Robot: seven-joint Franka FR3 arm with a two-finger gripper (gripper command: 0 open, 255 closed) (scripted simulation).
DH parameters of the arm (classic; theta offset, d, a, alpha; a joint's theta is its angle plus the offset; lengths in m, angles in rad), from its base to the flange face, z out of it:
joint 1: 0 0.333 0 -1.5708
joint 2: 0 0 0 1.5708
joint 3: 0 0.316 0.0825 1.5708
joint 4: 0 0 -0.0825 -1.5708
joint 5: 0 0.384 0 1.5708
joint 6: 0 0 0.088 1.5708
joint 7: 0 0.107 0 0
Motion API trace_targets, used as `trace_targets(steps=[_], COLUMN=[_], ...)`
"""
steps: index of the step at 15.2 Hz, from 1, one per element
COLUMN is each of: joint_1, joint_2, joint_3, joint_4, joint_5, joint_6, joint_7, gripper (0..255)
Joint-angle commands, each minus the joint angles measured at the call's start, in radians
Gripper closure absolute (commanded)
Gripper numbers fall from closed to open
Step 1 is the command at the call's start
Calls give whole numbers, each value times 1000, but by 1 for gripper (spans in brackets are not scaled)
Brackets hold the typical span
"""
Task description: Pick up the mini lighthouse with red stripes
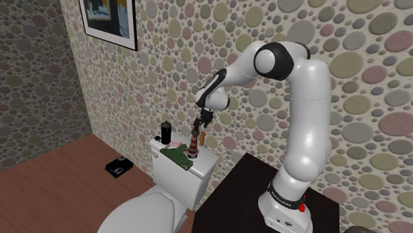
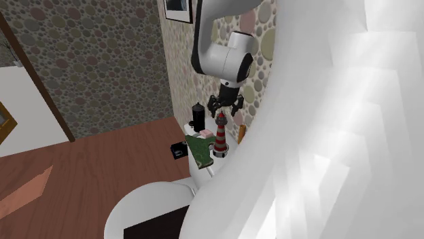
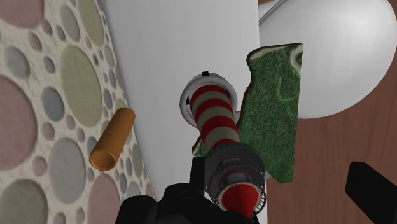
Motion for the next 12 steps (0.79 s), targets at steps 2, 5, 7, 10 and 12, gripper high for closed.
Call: trace_targets(steps=[2, 5, 7, 10, 12], joint_1=[-39, -52, -61, -72, -73], joint_2=[100, 136, 161, 193, 193], joint_3=[29, 46, 58, 72, 73], joint_4=[90, 100, 108, 119, 119], joint_5=[48, 68, 80, 95, 95], joint_6=[17, 43, 60, 81, 81], joint_7=[-38, -57, -70, -86, -87], gripper=[0, 0, 0, 0, 255])
